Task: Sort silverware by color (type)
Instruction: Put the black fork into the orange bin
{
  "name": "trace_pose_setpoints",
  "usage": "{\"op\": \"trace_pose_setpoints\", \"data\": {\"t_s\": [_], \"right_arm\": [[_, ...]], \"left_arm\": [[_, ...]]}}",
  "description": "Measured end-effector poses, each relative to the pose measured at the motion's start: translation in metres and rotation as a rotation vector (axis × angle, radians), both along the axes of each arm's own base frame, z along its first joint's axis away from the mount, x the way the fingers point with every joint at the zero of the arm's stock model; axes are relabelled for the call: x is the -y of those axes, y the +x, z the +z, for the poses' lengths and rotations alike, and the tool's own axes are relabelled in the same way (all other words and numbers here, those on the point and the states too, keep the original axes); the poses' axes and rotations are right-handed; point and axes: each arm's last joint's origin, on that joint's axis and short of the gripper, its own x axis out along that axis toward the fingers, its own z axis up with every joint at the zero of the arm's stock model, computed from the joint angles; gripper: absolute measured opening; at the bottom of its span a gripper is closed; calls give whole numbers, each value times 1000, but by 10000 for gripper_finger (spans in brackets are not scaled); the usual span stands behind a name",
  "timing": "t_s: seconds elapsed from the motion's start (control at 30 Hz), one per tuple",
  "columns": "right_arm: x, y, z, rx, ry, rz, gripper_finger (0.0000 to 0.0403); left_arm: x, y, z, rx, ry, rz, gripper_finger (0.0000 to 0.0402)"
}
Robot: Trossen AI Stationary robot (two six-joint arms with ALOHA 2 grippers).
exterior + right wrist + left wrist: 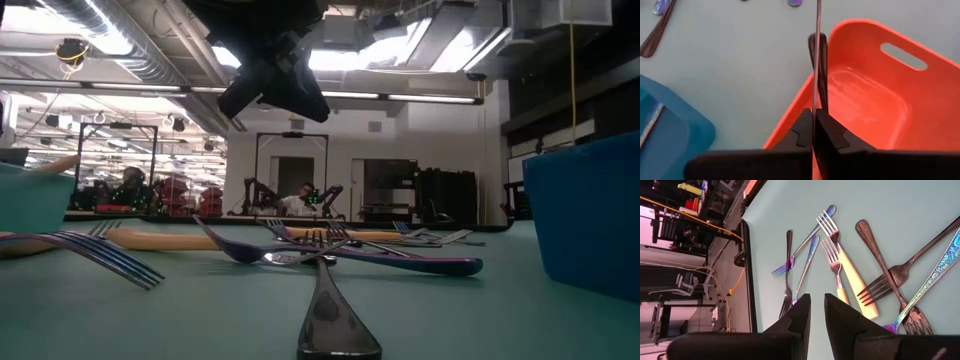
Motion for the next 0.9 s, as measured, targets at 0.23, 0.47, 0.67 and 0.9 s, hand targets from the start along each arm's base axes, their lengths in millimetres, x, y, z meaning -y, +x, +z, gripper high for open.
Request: {"op": "trace_pose_setpoints", "data": {"t_s": [0.23,0.47,0.67,0.9], "right_arm": [[3,-16,-16,-8,-4,-59,0],[1,-22,-19,-11,-4,-39,0],[0,-24,-21,-84,6,-36,0],[-4,-23,-26,-102,-5,-37,0]], "left_arm": [[0,0,0,0,0,0,48],[0,0,0,0,0,0,48],[-1,0,0,0,0,3,48],[-1,0,0,0,0,3,48]]}}
